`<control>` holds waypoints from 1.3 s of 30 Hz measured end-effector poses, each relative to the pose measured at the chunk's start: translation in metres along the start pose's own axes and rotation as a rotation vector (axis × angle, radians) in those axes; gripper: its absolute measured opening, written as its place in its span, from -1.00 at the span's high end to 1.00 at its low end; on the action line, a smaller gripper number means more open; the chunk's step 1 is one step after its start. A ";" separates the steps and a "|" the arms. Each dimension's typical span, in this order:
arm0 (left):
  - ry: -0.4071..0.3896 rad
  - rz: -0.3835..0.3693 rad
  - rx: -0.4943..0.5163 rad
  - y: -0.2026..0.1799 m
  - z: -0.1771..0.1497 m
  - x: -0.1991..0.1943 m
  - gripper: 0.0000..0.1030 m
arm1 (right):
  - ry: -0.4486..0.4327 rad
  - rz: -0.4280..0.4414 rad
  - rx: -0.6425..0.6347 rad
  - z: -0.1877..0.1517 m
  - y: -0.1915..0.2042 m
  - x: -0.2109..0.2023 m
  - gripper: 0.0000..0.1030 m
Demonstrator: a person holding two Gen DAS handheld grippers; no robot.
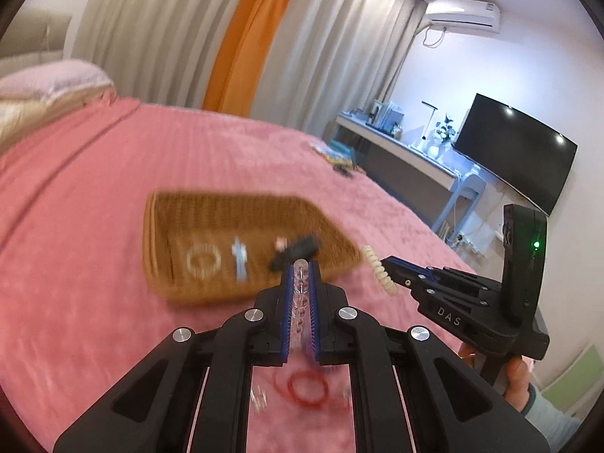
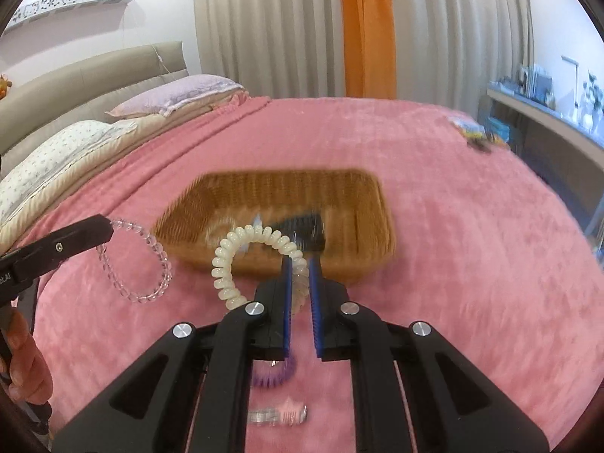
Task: Organize jewelry
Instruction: 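Carry both bracelets into the basket and open both tools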
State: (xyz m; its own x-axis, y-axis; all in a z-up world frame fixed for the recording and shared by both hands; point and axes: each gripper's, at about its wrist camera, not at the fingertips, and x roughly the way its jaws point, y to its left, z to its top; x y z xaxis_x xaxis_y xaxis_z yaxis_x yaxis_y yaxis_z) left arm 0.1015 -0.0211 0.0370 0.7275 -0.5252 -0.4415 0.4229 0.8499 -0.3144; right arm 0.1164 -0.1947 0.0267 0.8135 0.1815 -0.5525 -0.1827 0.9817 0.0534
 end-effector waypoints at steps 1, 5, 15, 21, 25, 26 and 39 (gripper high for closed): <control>-0.008 0.004 0.009 0.000 0.010 0.006 0.88 | -0.009 -0.009 -0.010 0.010 0.001 0.004 0.86; -0.006 0.014 0.016 0.008 0.043 0.041 0.88 | 0.002 -0.034 -0.024 0.044 0.003 0.035 0.86; 0.076 0.068 -0.063 0.065 0.037 0.131 0.88 | 0.219 -0.034 -0.019 0.073 -0.008 0.152 0.86; 0.137 0.106 -0.067 0.082 0.025 0.149 0.88 | 0.379 -0.045 0.003 0.069 -0.019 0.202 0.86; 0.153 0.111 -0.073 0.083 0.022 0.150 0.88 | 0.395 -0.051 0.006 0.067 -0.019 0.207 0.86; 0.157 0.113 -0.071 0.083 0.021 0.150 0.87 | 0.393 -0.053 0.003 0.067 -0.019 0.207 0.85; 0.034 0.011 -0.062 0.045 0.033 0.062 0.15 | 0.227 -0.015 -0.005 0.081 -0.020 0.113 0.61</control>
State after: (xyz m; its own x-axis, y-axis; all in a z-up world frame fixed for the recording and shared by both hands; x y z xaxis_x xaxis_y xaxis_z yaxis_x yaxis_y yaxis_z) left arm 0.1837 -0.0140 0.0226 0.7125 -0.5178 -0.4735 0.3797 0.8520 -0.3603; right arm 0.2567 -0.1896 0.0303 0.6707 0.1490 -0.7266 -0.1749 0.9838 0.0402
